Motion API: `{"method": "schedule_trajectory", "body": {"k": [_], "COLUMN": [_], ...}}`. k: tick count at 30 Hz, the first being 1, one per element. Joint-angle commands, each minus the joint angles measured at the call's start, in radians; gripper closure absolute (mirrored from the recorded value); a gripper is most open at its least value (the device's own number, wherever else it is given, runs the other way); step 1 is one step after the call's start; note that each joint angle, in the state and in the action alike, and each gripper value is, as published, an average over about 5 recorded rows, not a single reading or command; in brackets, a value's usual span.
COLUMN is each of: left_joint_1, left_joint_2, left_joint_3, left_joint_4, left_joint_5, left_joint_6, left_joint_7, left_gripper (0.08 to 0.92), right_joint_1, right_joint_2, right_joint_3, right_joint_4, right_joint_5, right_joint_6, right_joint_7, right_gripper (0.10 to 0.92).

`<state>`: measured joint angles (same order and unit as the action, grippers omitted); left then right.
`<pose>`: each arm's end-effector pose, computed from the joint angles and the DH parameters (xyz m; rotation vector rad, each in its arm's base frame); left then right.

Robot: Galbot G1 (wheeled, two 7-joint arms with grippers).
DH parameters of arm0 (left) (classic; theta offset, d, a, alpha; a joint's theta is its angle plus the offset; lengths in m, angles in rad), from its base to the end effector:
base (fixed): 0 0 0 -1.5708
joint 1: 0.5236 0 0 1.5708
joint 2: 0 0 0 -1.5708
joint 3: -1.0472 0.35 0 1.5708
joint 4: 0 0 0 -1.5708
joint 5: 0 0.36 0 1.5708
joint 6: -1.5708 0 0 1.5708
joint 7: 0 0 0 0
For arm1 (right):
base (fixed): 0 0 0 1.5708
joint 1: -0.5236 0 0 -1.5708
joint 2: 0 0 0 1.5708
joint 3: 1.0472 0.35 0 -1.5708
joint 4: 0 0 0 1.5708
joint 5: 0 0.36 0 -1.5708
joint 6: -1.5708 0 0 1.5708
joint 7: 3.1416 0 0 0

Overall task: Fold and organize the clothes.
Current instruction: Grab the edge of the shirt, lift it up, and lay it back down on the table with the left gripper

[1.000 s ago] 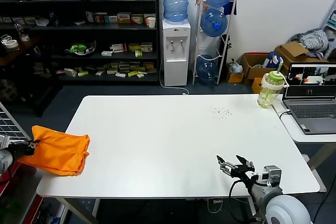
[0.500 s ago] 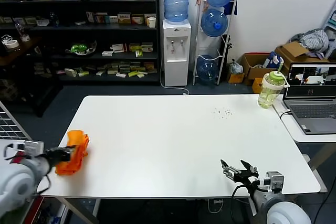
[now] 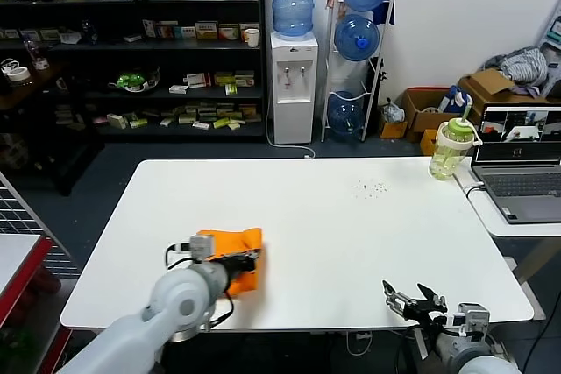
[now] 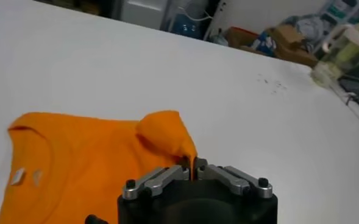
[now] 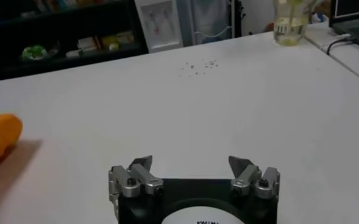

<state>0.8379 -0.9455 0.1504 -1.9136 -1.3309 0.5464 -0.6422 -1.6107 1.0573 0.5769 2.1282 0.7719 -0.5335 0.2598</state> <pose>0.3234 -0.0375 -0.2477 -0.3921 -2.3149 0.3025 0.1879 -0.0926 -0.2737 0.0528 -2.5032 -0.2095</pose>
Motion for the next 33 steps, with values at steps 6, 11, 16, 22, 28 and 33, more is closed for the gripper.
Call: {"method": "schedule_trajectory", "body": {"k": [6,11,16,22,28,33], "left_joint_1": [-0.287,-0.303,-0.324,-0.334,-0.329,-0.322], "left_joint_2": [-0.296,-0.359,-0.442,-0.494,-0.513,-0.526], "left_joint_3": [0.234,0.254,0.271,0.292,0.294,0.261], "left_joint_4": [0.249,0.28,0.34,0.39,0.405,0.406], "left_joint_5": [0.01,0.006,0.012,0.034,0.045,0.044], "left_joint_6": [-0.006,-0.01,-0.014,-0.016,-0.022,-0.031], "left_joint_7": [-0.11,-0.127,-0.142,-0.139,-0.145,-0.142], "left_gripper": [0.874,0.874,0.874,0.874,0.874,0.865], "right_joint_1": [-0.005,0.013,0.018,0.009,0.004,0.006], "right_joint_2": [0.001,-0.006,-0.013,-0.019,-0.019,-0.017], "right_joint_3": [0.004,-0.011,-0.014,0.003,0.009,0.006], "right_joint_4": [-0.016,-0.023,-0.024,-0.014,-0.006,-0.002], "right_joint_5": [0.0,0.006,0.012,0.023,0.027,0.026], "right_joint_6": [0.002,0.0,-0.001,-0.001,0.0,0.004], "right_joint_7": [-0.004,-0.003,-0.002,-0.002,-0.003,-0.007], "right_gripper": [0.203,0.203,0.203,0.203,0.203,0.203]}}
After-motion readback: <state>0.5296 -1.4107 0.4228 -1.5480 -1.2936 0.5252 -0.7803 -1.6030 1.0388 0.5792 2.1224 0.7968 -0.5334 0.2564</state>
